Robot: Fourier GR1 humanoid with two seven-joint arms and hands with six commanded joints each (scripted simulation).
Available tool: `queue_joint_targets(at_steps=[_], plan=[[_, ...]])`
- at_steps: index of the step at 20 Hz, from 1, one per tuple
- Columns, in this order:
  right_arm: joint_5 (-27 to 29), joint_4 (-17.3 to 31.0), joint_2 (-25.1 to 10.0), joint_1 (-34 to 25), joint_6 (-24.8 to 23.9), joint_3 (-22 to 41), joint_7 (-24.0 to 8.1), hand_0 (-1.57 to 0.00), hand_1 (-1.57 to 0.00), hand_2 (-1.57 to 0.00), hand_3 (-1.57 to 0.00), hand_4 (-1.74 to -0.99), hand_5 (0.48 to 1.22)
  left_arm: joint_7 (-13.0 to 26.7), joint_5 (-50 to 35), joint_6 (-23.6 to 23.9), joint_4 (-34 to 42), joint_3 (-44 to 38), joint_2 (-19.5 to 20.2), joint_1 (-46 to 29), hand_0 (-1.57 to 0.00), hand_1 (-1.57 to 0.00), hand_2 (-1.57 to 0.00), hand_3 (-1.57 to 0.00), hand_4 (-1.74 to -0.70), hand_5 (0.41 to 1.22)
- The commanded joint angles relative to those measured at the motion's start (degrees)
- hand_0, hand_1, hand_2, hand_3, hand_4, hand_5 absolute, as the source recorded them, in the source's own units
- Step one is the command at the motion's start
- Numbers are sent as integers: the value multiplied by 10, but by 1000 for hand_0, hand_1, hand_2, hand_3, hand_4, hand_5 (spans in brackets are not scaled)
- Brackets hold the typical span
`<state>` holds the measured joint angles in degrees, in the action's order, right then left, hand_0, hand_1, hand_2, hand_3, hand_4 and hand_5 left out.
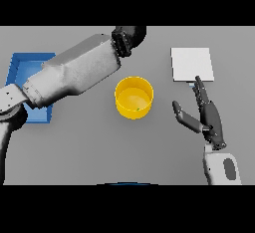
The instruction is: Pick up the red beaker and tilt it to pour out 1 green nut into yellow bowl. Pick up the yellow bowl and place it on the metallic measuring scale.
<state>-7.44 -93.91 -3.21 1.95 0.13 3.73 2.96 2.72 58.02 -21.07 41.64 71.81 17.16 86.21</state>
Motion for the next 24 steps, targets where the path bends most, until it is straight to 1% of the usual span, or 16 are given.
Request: queue_joint_targets(at_steps=[1,2,3,6,7,8,9,11,14,15,16,17,18,19,22,24], plan=[[5,-4,2,0,4,2,-4,1,1,1,1,-1224,615,1,-5,5,-9,-13,10,25,-1571,-1330,-1315,-1359,-1664,1196],[9,-5,1,3,6,-1,-5,1,1,1,1,-1231,620,1,-11,15,-20,-21,12,42,-1571,-1378,-1366,-1212,-1679,1201],[6,-5,-2,3,5,-1,-7,1,1,1,1,-1241,626,-17,-19,31,-32,-30,26,58,-1571,-1416,-1407,-1284,-1631,1205],[4,7,1,5,8,3,4,1,1,1,1,-1266,639,8,-66,21,-97,-91,55,119,-1571,-1492,-1487,-1424,-1553,1213],[7,4,0,4,10,2,3,1,1,1,1,-1274,642,1,-79,23,-109,-100,60,126,-1571,-1508,-1504,-1453,-1537,1214],[8,3,-3,-2,12,2,2,1,1,1,1,-1281,644,11,-110,25,-139,-131,71,129,-1571,-1520,-1517,-1477,-1578,1216],[7,5,-8,-7,13,1,-3,1,1,1,1,-1292,645,38,-156,26,-173,-178,95,125,-1571,-1530,-1528,-1445,-1611,1217],[6,4,-13,-9,16,2,7,1,1,1,1,-1306,651,53,-232,47,-219,-243,126,106,-1571,-1545,-1544,-1453,-1658,1218],[-4,13,-10,-16,13,8,20,1,1,1,1,-1307,651,74,-306,98,-255,-295,155,74,-1571,-1558,-1557,-1393,-1698,1220],[-15,15,-12,-14,10,12,26,1,1,1,1,-1304,653,72,-329,114,-259,-309,169,64,-1571,-1560,-1560,-1400,-1707,1220],[-15,19,-8,-21,8,13,16,1,1,1,1,-1301,652,78,-353,124,-256,-323,180,48,-1571,-1563,-1562,-1403,-1714,1220],[-13,24,-9,-24,9,11,16,1,1,1,1,-1298,651,98,-379,137,-260,-340,190,37,-1571,-1564,-1564,-1437,-1719,1220],[-9,19,-10,-17,12,10,20,1,1,1,1,-1294,649,109,-396,151,-264,-347,197,20,-1571,-1566,-1565,-1398,-1724,1220],[-6,15,-11,-10,14,10,24,1,1,1,1,-1286,649,125,-413,168,-264,-352,204,2,-1571,-1567,-1566,-1406,-1727,1221],[2,14,-5,-21,17,11,2,1,1,1,1,-1275,656,160,-462,203,-255,-363,213,-61,-1571,-1569,-1569,-1465,-1734,1221],[-3,18,-7,-18,12,10,10,1,1,1,1,-1285,663,184,-505,219,-250,-380,219,-106,-1571,-1570,-1569,-1503,-1736,1221]])
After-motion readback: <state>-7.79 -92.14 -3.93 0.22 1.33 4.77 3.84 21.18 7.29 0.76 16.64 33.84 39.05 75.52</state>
